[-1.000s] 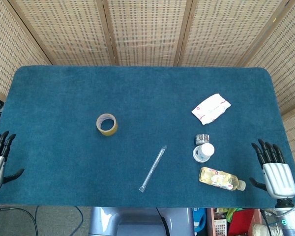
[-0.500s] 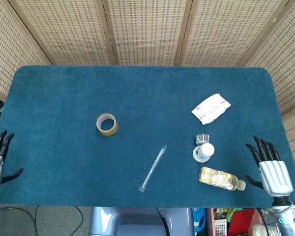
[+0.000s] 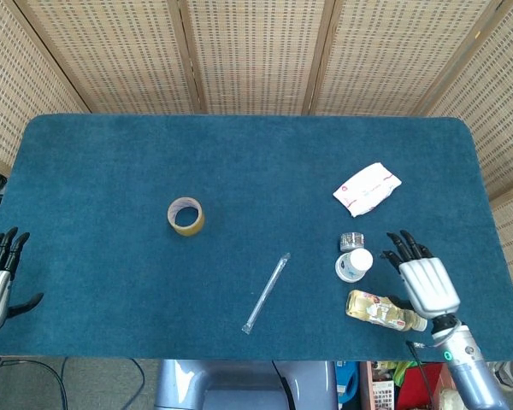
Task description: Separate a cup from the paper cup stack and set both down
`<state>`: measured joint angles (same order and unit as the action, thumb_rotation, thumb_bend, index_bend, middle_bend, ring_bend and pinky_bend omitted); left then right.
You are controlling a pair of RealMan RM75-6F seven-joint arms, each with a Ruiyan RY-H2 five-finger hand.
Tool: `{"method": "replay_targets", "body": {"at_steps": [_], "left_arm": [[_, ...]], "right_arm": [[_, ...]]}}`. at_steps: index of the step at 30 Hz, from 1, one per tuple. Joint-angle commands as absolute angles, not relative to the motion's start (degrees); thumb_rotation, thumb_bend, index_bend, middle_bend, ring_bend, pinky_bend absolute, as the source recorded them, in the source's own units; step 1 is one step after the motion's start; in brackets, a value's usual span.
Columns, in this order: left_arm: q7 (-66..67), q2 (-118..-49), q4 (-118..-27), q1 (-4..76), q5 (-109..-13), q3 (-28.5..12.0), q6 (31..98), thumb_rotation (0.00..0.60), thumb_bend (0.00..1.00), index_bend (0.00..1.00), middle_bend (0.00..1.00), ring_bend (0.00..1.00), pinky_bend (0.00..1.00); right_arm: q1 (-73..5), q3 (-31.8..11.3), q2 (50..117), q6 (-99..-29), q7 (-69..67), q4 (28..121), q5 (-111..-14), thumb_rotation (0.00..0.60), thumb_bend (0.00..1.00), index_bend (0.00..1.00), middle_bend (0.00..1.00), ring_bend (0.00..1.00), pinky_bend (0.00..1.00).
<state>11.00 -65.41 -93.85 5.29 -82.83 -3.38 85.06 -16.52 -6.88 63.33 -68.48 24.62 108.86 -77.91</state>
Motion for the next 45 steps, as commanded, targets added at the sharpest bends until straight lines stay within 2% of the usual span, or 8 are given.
{"method": "replay_targets", "body": {"at_steps": [1,9,24,37,40,43,45], "left_arm": [[10.84,-65.47,-93.68,5.35,-82.71,-3.37,84.85,0.6,0.18,0.0,0.0,0.0,0.0],[10.91,-65.7,-93.46,5.57,-82.69,-3.3,84.46,0.6,0.18,0.0,0.0,0.0,0.0],[12.03,-66.27,-93.46,6.03,-82.54,-3.1,83.66,0.6,0.18,0.0,0.0,0.0,0.0],[12.31,-66.6,-93.36,6.35,-82.51,-2.88,83.05,0.6,0.18,0.0,0.0,0.0,0.0],[12.36,-66.68,-93.31,6.39,-82.47,-2.82,82.93,0.6,0.18,0.0,0.0,0.0,0.0],[12.26,-66.83,-93.15,6.44,-82.45,-2.83,82.89,0.6,0.18,0.0,0.0,0.0,0.0],[12.18,-66.9,-93.08,6.46,-82.42,-2.75,82.76,0.6,0.18,0.0,0.0,0.0,0.0]], "right_arm": [[-19.98,-8.33,66.51,-65.1,29.21,109.37,-72.64,0.6,0.11,0.34,0.17,0.03,0.3],[-24.42,-10.03,70.26,-63.06,34.65,108.15,-64.49,0.6,0.12,0.35,0.18,0.04,0.32],[-32.34,-10.46,71.04,-61.03,44.49,107.93,-48.48,0.6,0.13,0.36,0.17,0.05,0.34],[-34.83,-8.46,73.1,-60.51,42.02,104.86,-44.95,0.6,0.13,0.36,0.18,0.05,0.35],[-35.32,-8.01,74.15,-60.84,41.64,103.5,-45.2,0.6,0.13,0.4,0.22,0.08,0.37],[-35.39,-7.81,75.14,-61.77,40.6,102.3,-46.33,0.6,0.15,0.5,0.33,0.19,0.45],[-35.42,-7.67,75.4,-62.36,40.28,101.95,-47.06,0.6,0.17,0.58,0.44,0.3,0.53]]}}
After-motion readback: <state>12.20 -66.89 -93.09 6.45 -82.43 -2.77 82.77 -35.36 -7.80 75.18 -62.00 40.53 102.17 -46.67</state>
